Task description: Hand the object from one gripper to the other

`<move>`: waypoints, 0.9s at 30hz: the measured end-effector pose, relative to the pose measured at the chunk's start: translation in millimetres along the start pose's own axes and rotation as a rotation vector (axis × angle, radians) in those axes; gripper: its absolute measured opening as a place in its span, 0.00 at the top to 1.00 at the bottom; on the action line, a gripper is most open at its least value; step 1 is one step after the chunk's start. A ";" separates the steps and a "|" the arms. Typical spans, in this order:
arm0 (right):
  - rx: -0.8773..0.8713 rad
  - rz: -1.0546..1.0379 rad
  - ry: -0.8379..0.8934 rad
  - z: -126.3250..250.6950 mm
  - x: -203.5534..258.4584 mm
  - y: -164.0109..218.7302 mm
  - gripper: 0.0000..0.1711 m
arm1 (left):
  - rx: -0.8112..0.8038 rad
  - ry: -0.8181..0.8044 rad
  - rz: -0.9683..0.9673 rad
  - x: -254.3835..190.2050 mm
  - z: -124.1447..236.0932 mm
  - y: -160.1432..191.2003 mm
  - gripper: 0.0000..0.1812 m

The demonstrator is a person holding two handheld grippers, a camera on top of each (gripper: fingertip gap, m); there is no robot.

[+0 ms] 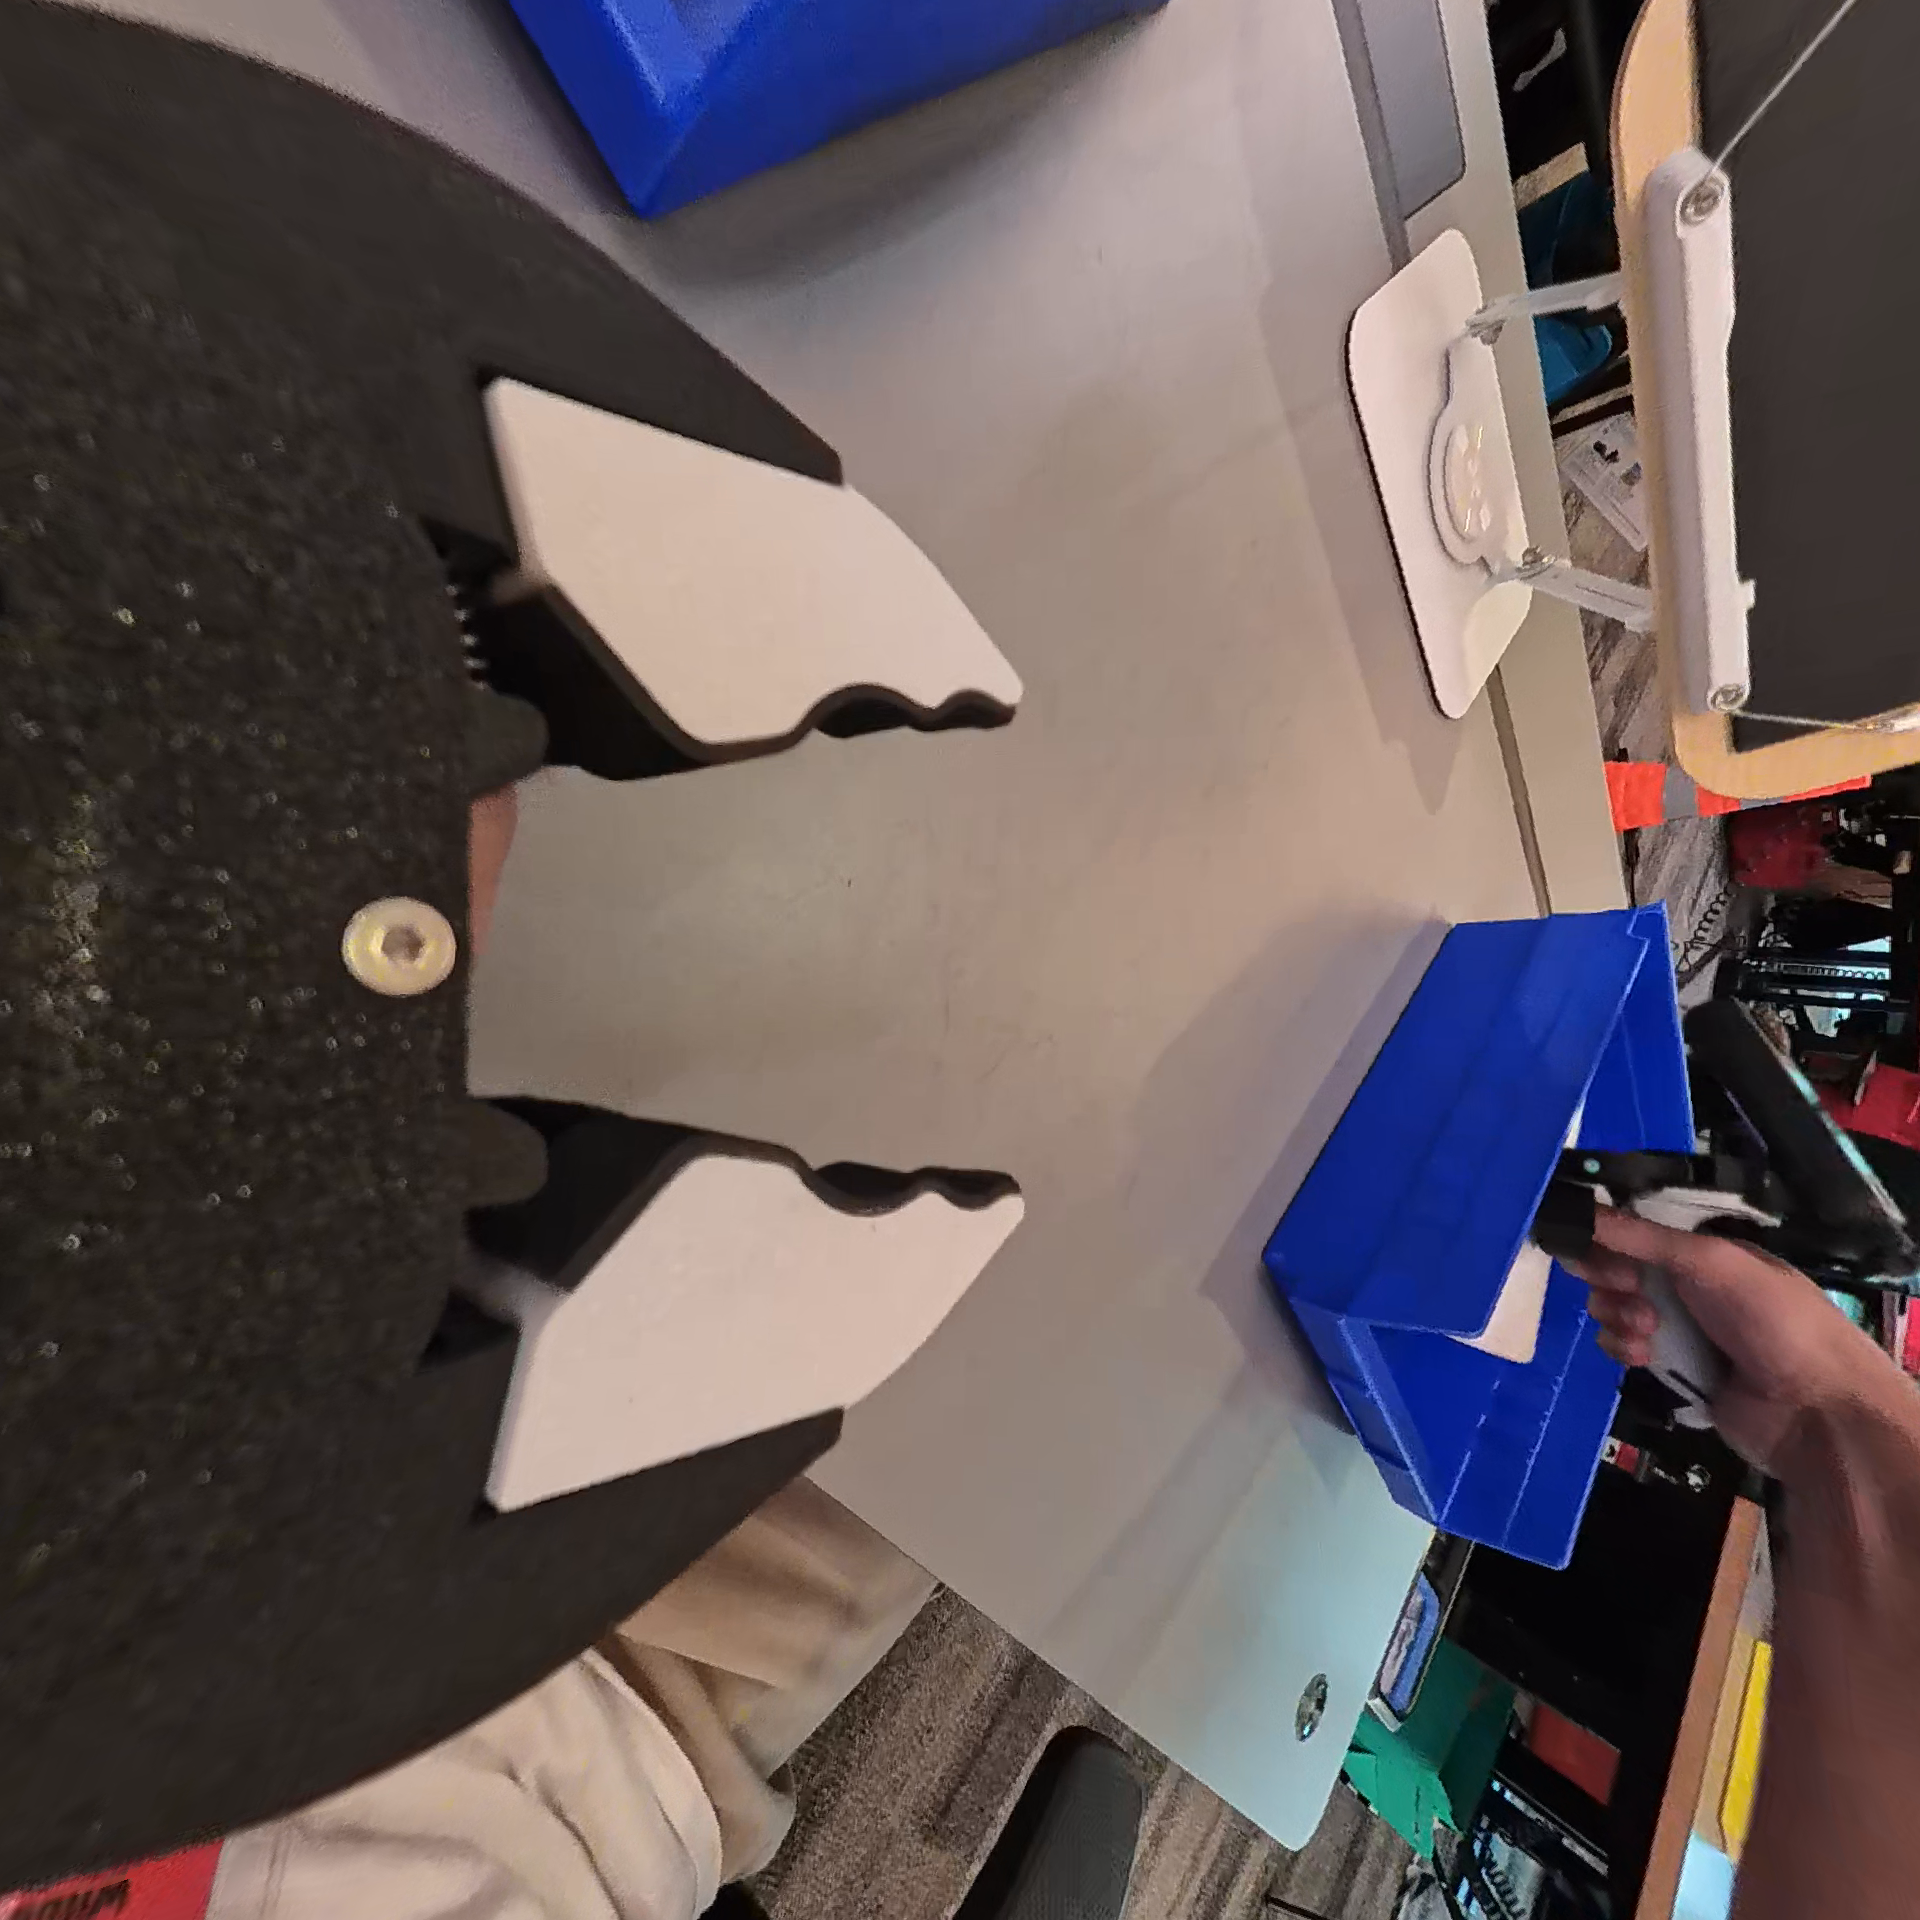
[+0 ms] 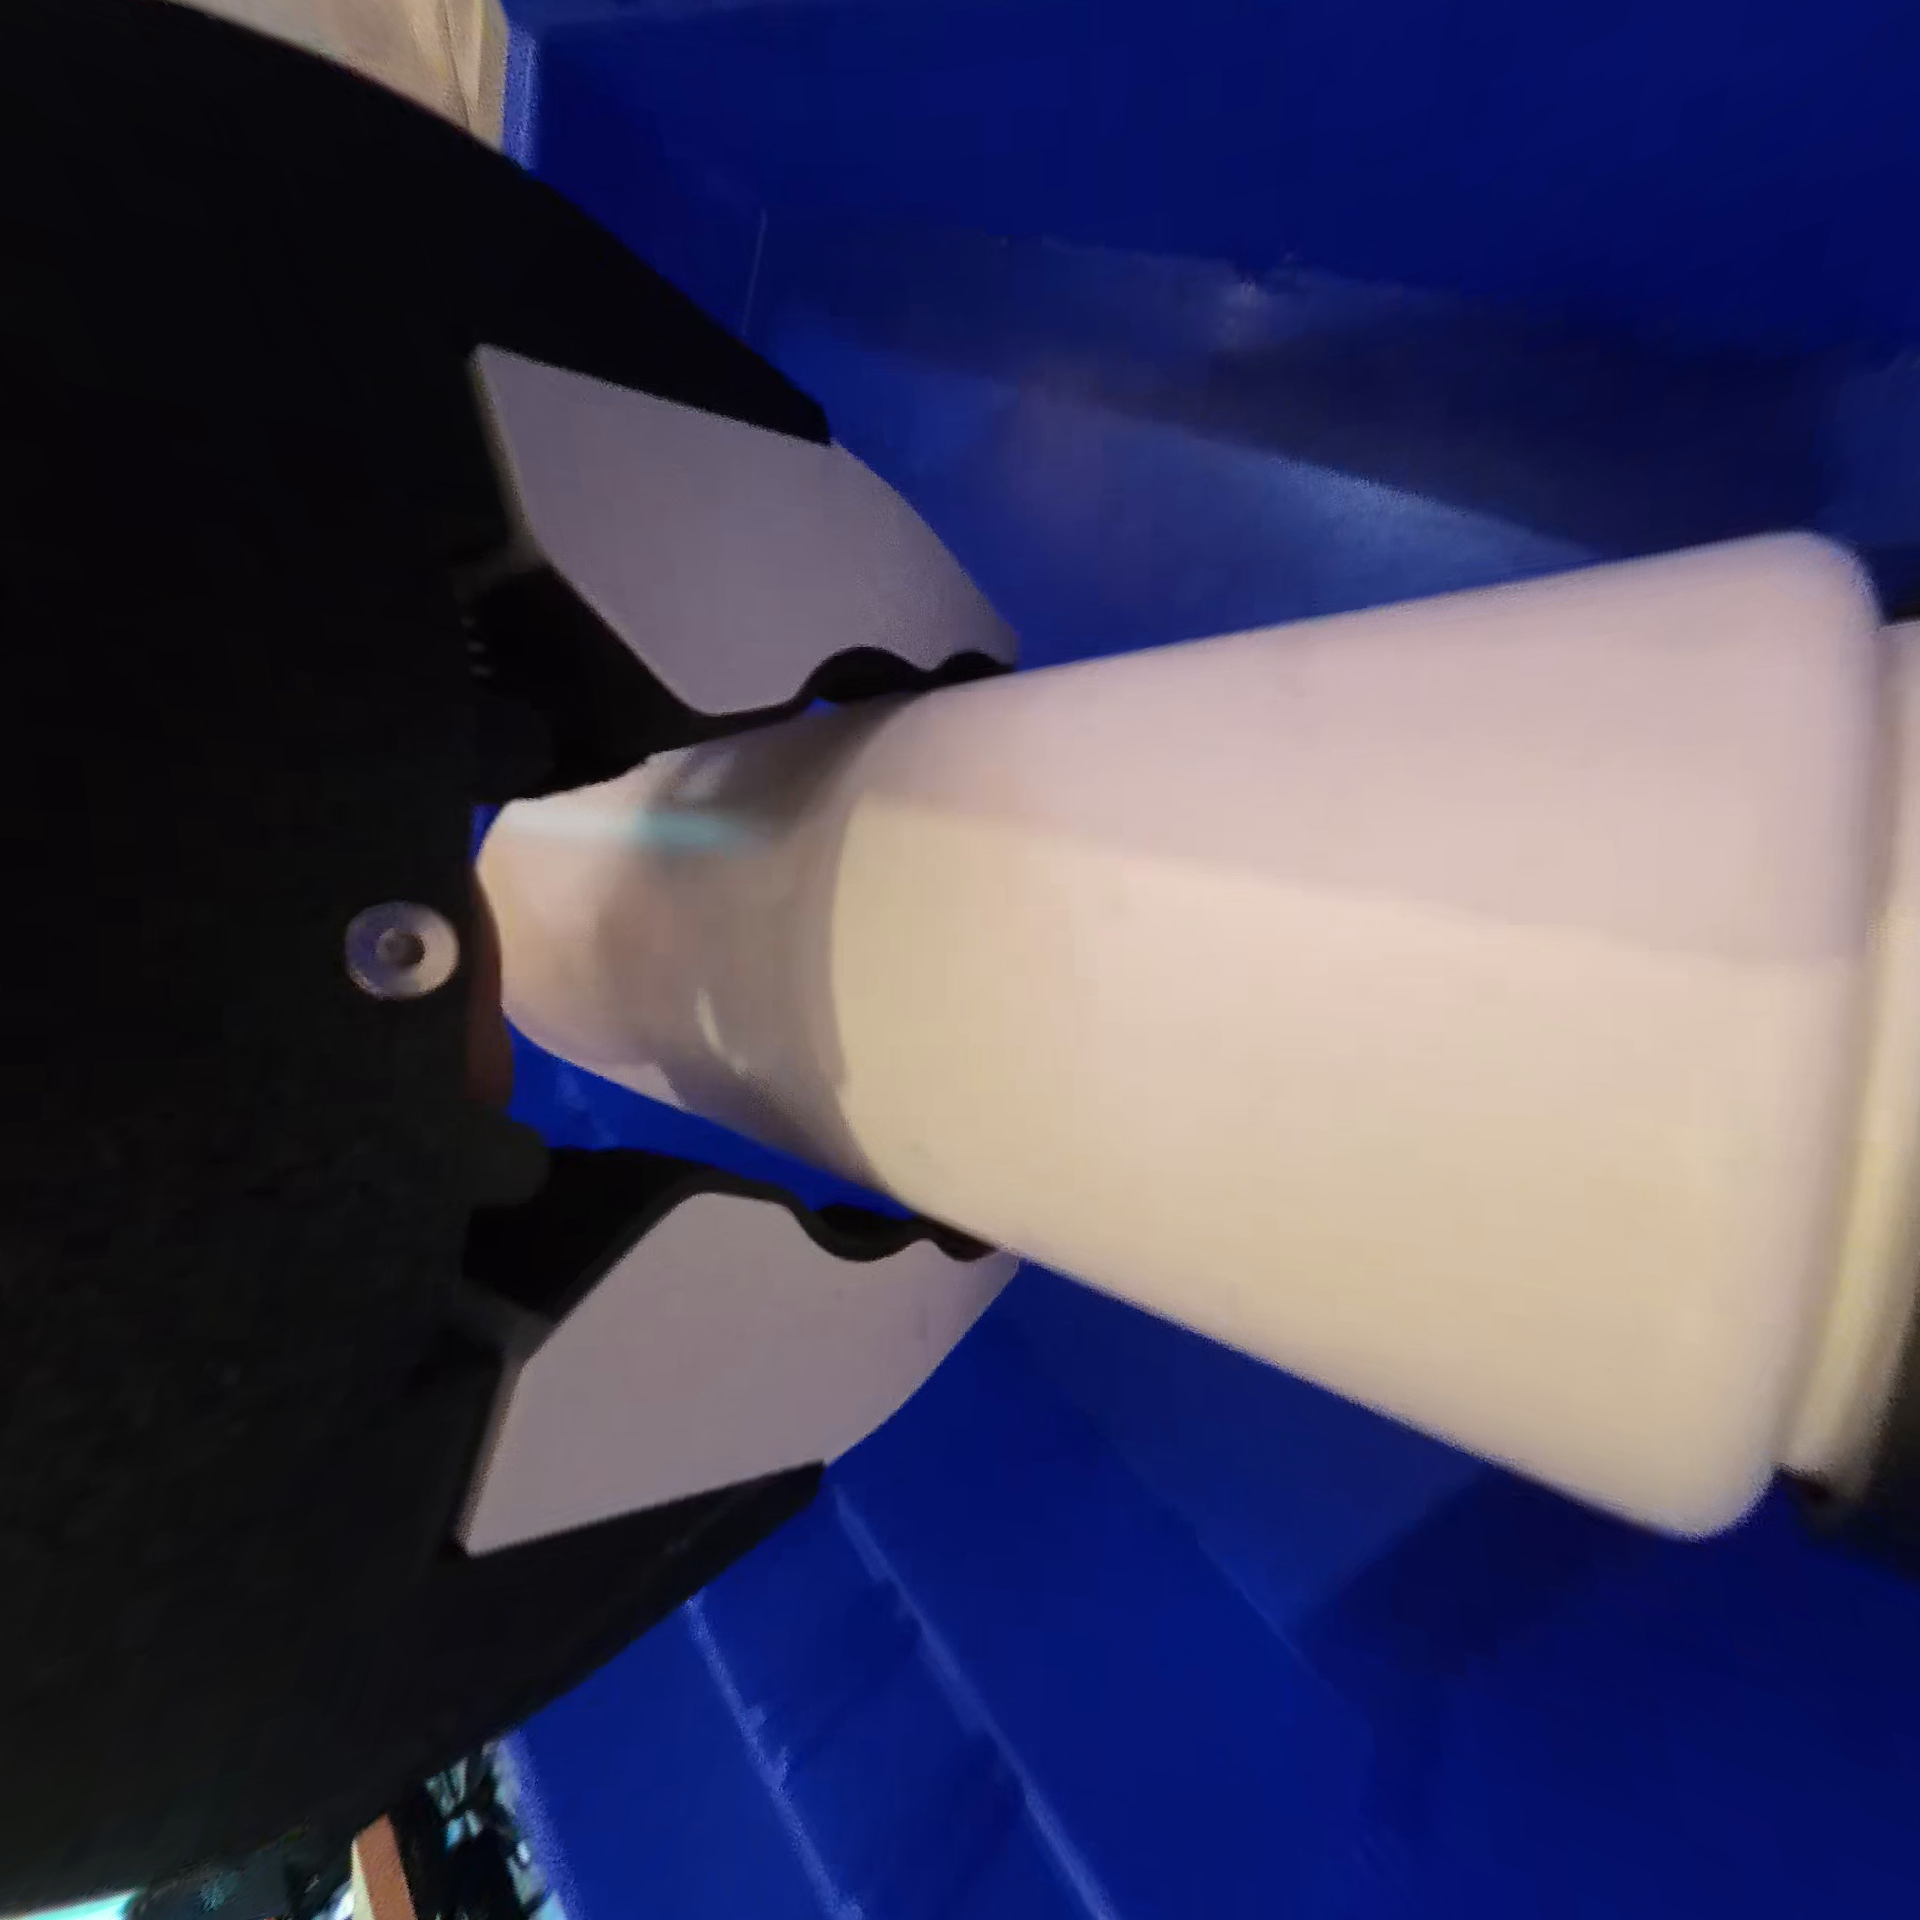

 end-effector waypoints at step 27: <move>-1.363 0.387 -0.805 24.2 288.7 97.4 0.61 | -0.116 -0.019 0.121 68.5 -12.6 0.6 0.65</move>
Point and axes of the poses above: each gripper's, where its closed fingertips meet, z back along the fingers, y out of its underside, x = y × z across the jaws, the point moved 9 cm from there along z, back along the fingers, and after that the axes turned 1 degree about z, right-handed, at the moved point
